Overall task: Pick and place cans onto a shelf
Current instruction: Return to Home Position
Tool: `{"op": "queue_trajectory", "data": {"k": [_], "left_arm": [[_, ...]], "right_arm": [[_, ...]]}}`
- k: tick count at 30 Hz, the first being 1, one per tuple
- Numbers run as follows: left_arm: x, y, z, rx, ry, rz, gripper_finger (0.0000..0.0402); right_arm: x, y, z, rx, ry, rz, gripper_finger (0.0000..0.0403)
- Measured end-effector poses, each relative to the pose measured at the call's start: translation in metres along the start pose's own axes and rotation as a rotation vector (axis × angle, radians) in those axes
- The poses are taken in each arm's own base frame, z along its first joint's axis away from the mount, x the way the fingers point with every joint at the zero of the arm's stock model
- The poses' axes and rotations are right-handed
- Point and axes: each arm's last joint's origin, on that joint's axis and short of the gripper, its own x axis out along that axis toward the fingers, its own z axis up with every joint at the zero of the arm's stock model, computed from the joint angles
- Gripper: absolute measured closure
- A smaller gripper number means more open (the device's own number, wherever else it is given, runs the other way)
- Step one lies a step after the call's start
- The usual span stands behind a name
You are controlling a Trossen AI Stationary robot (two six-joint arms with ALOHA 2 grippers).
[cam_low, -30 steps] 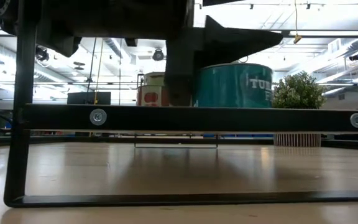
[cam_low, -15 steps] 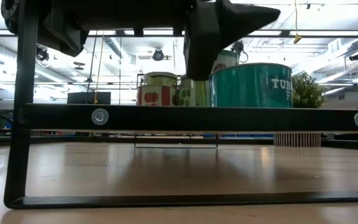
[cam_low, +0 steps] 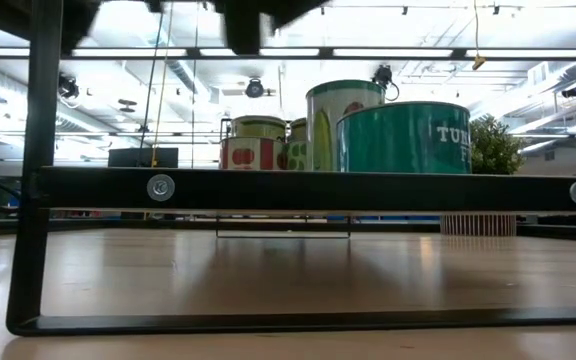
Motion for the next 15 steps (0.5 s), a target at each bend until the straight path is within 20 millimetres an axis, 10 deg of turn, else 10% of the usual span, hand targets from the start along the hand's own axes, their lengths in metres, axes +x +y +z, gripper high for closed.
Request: {"op": "queue_trajectory", "data": {"k": [15], "left_arm": [[-0.05,0.057,0.006,-0.27,0.141,-0.091,0.0109]], "right_arm": [[-0.012,-0.041,0.019,-0.015,0.032,-0.062,0.0093]]}}
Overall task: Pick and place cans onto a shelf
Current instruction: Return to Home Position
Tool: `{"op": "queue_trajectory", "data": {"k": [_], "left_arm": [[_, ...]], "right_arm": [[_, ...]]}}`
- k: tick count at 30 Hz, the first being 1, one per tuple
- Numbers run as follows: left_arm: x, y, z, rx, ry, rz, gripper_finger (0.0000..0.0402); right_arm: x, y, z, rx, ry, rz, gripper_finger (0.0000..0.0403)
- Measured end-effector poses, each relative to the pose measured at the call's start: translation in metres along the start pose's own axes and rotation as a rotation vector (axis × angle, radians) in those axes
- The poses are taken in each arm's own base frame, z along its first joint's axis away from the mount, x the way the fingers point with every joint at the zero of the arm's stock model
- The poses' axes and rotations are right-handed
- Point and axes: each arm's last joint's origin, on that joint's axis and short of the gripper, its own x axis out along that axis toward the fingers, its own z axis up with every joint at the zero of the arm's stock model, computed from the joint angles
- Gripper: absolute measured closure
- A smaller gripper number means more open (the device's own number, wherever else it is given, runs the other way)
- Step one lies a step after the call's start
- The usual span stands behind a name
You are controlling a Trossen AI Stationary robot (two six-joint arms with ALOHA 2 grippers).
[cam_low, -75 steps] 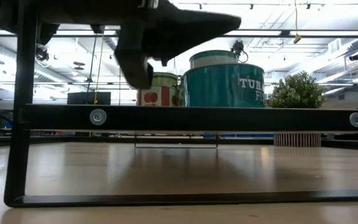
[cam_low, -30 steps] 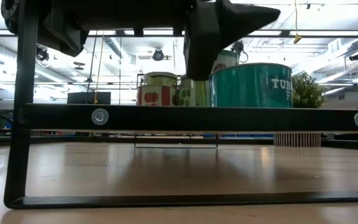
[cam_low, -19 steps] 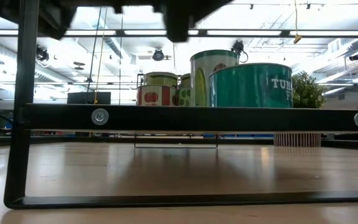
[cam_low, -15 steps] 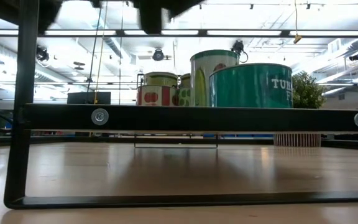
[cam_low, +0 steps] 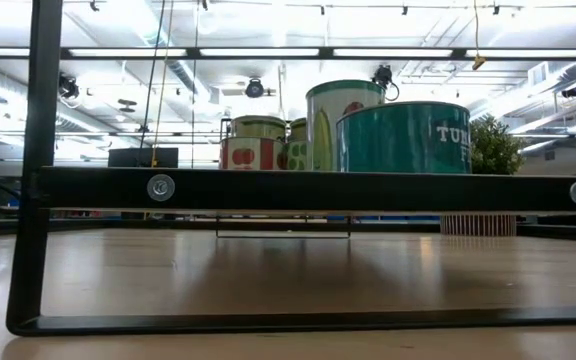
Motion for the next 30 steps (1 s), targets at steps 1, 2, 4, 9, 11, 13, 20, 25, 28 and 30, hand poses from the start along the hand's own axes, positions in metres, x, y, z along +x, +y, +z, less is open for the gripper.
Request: {"op": "queue_trajectory", "data": {"k": [1,2,4,9,11,13,20,25,28,30], "left_arm": [[-0.003,0.004,0.001,-0.028,0.015,-0.013,0.0109],[-0.006,0.009,0.002,-0.054,0.033,-0.035,0.0109],[-0.012,0.018,0.005,-0.117,0.053,-0.083,0.0109],[-0.028,0.044,0.01,-0.286,0.084,-0.18,0.0109],[-0.034,0.056,0.009,-0.346,0.116,-0.177,0.0109],[-0.04,0.066,0.007,-0.388,0.15,-0.182,0.0109],[-0.06,0.095,0.005,-0.481,0.211,-0.173,0.0109],[-0.073,0.106,0.001,-0.488,0.211,-0.169,0.0109],[-0.083,0.105,-0.012,-0.52,0.182,-0.188,0.0109],[-0.089,0.1,-0.026,-0.554,0.161,-0.198,0.0109]], "right_arm": [[-0.001,-0.003,0.001,-0.002,0.001,-0.005,0.0093],[-0.001,-0.006,0.002,-0.003,0.004,-0.01,0.0093],[-0.004,-0.012,0.004,-0.009,0.017,-0.02,0.0093],[-0.005,-0.029,0.001,-0.003,0.029,-0.051,0.0093],[-0.003,-0.037,-0.004,-0.002,0.041,-0.071,0.0093],[-0.003,-0.047,-0.011,0.011,0.051,-0.089,0.0093],[-0.012,-0.087,-0.036,0.092,-0.007,-0.09,0.0093],[-0.03,-0.117,-0.063,0.162,-0.102,-0.102,0.0093],[-0.042,-0.129,-0.084,0.205,-0.167,-0.106,0.0093],[-0.05,-0.136,-0.098,0.232,-0.216,-0.099,0.0093]]}}
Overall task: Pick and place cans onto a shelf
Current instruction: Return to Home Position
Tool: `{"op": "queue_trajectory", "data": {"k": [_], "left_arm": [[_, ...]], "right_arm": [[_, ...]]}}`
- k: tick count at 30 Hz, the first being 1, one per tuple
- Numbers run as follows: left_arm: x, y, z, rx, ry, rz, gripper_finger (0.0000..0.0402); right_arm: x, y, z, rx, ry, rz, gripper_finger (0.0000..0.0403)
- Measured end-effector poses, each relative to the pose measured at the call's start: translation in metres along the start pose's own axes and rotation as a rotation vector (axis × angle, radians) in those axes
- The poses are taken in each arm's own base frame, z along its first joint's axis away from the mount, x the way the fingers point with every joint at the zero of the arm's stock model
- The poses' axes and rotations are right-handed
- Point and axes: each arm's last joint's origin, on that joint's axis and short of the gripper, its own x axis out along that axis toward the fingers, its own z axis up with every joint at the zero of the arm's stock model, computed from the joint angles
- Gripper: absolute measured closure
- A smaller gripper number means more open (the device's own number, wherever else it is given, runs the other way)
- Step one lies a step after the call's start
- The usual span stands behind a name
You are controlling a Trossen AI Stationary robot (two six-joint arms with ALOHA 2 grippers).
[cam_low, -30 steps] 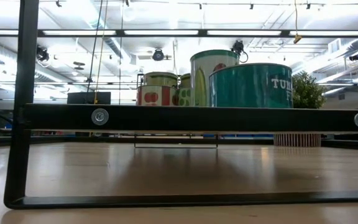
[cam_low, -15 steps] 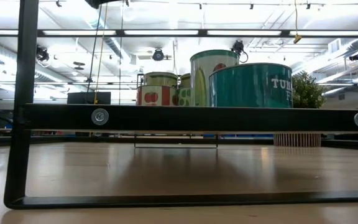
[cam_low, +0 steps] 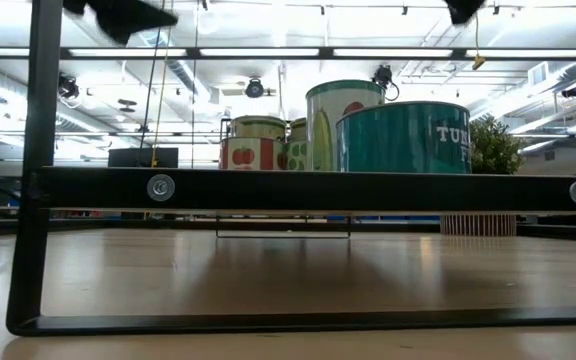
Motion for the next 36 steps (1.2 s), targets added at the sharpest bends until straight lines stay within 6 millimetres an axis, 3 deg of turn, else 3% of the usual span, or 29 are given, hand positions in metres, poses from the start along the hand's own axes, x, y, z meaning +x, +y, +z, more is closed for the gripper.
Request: {"op": "queue_trajectory", "data": {"k": [5,12,23,36], "left_arm": [[-0.008,0.01,-0.034,-0.066,-0.056,0.008,0.0109],[-0.016,0.039,-0.057,-0.126,-0.189,0.121,0.0127],[-0.027,0.078,-0.076,-0.054,-0.258,0.245,0.023],[-0.052,0.083,-0.086,-0.018,-0.434,0.282,0.0355]], "right_arm": [[-0.026,-0.021,-0.024,0.047,-0.082,0.009,0.0093],[-0.051,-0.05,-0.042,0.096,-0.156,-0.036,0.0093],[-0.071,-0.091,-0.053,0.093,-0.24,-0.134,0.0094],[-0.099,-0.112,-0.047,0.076,-0.306,-0.28,0.0094]]}}
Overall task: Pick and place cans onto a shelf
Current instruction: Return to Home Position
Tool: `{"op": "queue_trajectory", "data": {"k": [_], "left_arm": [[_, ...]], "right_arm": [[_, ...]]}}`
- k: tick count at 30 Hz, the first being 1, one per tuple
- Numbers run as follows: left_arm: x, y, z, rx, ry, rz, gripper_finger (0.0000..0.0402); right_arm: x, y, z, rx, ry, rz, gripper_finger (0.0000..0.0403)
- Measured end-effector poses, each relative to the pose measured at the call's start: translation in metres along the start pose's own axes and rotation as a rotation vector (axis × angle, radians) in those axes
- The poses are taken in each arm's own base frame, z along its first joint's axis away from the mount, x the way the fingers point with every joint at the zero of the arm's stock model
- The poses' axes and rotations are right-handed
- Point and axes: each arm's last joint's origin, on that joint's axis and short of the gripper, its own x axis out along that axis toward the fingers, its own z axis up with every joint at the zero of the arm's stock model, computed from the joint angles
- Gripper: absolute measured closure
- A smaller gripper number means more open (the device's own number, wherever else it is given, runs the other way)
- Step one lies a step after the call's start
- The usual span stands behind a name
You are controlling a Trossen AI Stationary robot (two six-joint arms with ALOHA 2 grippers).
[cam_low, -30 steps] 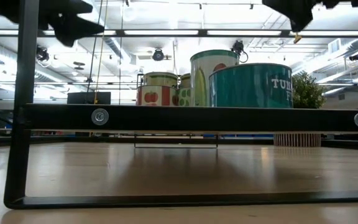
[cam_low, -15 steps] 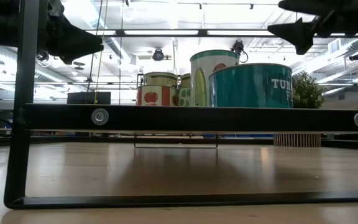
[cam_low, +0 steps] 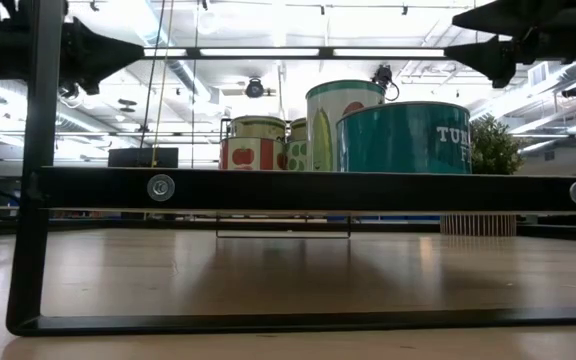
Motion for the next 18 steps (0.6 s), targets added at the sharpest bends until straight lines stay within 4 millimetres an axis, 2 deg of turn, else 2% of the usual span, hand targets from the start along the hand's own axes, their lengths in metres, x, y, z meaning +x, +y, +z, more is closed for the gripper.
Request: {"op": "queue_trajectory", "data": {"k": [5,14,18], "left_arm": [[-0.009,0.002,-0.003,-0.014,-0.029,-0.016,0.0396],[-0.01,0.0,-0.007,-0.054,-0.048,-0.104,0.0397],[-0.01,-0.002,-0.005,-0.06,-0.068,-0.162,0.0393]], "right_arm": [[-0.007,-0.004,0.003,0.008,-0.023,-0.011,0.0094],[-0.016,-0.01,0.01,0.053,-0.085,-0.11,0.0094],[-0.017,-0.012,0.0,0.113,-0.115,-0.148,0.0094]]}}
